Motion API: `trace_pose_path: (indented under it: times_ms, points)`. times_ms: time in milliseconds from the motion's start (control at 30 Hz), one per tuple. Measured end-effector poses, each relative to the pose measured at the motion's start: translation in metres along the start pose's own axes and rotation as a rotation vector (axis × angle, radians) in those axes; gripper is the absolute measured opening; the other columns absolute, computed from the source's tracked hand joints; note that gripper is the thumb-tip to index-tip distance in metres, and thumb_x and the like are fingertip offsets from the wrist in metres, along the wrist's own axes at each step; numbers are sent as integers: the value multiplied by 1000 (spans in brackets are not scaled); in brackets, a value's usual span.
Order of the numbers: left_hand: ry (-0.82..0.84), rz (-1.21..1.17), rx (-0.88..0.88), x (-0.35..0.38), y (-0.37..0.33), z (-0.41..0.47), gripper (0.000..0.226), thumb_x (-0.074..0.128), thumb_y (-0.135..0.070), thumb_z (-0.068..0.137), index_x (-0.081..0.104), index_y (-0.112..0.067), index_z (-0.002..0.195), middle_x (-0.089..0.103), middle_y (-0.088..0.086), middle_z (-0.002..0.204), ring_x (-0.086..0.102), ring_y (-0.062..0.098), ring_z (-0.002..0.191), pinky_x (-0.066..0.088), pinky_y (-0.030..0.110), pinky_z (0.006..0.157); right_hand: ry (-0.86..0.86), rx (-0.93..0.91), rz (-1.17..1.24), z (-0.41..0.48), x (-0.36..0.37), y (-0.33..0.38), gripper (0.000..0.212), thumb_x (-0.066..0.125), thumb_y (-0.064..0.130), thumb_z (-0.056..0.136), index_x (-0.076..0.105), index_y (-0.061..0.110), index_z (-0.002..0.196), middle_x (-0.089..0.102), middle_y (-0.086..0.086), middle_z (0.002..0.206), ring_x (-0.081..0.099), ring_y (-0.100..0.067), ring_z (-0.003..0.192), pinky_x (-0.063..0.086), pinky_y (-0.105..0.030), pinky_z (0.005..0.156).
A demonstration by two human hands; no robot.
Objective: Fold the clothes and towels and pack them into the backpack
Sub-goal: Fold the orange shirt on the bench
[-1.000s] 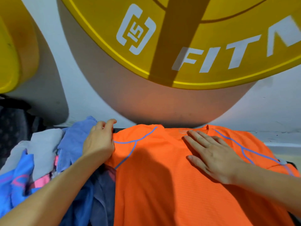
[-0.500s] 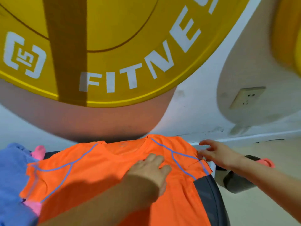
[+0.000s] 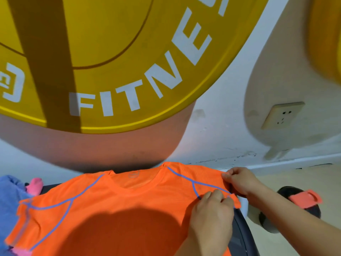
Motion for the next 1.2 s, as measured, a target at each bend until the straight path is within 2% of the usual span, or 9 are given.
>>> trace_pose_path:
  times_ms: [100,200,333,467,633,800,933,1100,1200]
  points:
    - [-198,-104,84,-8,-6,6,4,62,-28,68,58,-26,68,49,-9,71,50,11,65,38,24,51,-84,-69,151,4,-13,19,26,55,3,93,50,9,69,43,-6,47,36,-16,40,28,-20,40]
    - [-190,-139,135,-5,-15,13,9,55,-26,75,62,-28,80,50,-9,74,52,12,67,42,24,54,-208,-188,105,9,-22,33,20,55,3,92,56,15,76,46,-3,49,38,-8,34,28,-18,35]
    - [36,-148,203,-1,-21,4,26,41,-34,77,59,-31,95,62,-13,80,61,10,76,49,20,58,-315,-307,-290,-1,-20,37,12,58,14,91,60,16,102,64,-12,80,58,-26,74,40,-30,67]
    - [183,-139,201,-39,1,-23,38,37,-33,88,56,-24,120,58,-3,121,50,24,112,43,37,92,-58,-298,-828,-30,-23,46,43,53,17,92,49,17,135,57,-14,130,52,-28,121,38,-31,97]
    - [255,-23,-25,-116,70,-79,37,42,-26,91,56,-26,126,56,5,125,48,25,119,39,37,103,390,-360,-917,-122,-24,104,37,55,28,95,53,15,130,66,-7,119,63,-19,106,44,-24,88]
    - [521,272,-287,-166,163,-185,26,45,-20,91,60,-18,111,58,10,115,54,29,110,44,36,90,512,-548,-1131,-203,6,133,38,50,24,97,50,20,135,65,-2,118,55,-10,97,38,-20,87]
    - [608,214,-517,-155,184,-267,36,47,-29,90,51,-20,125,53,13,123,52,32,114,43,34,92,364,-581,-1183,-239,44,96,50,48,32,97,36,19,144,54,-10,135,52,-24,121,38,-28,96]
    - [508,285,-546,-144,190,-308,53,40,-38,95,23,-30,145,37,1,137,36,26,126,45,46,93,123,-439,-1125,-251,79,9,76,19,68,79,14,37,149,28,-4,153,21,-25,143,33,-47,108]
    - [487,371,-613,-149,207,-309,54,35,-43,98,15,-36,148,22,-1,152,24,23,137,33,54,99,17,-583,-1155,-267,105,-10,59,40,54,91,21,44,146,25,1,155,19,-25,145,36,-52,102]
Point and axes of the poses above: each hand's wrist, its own z-axis towards the middle knuckle, its own x-axis out of the palm, y = z × x, the point moved 3 cm from there along z, towards the middle knuckle
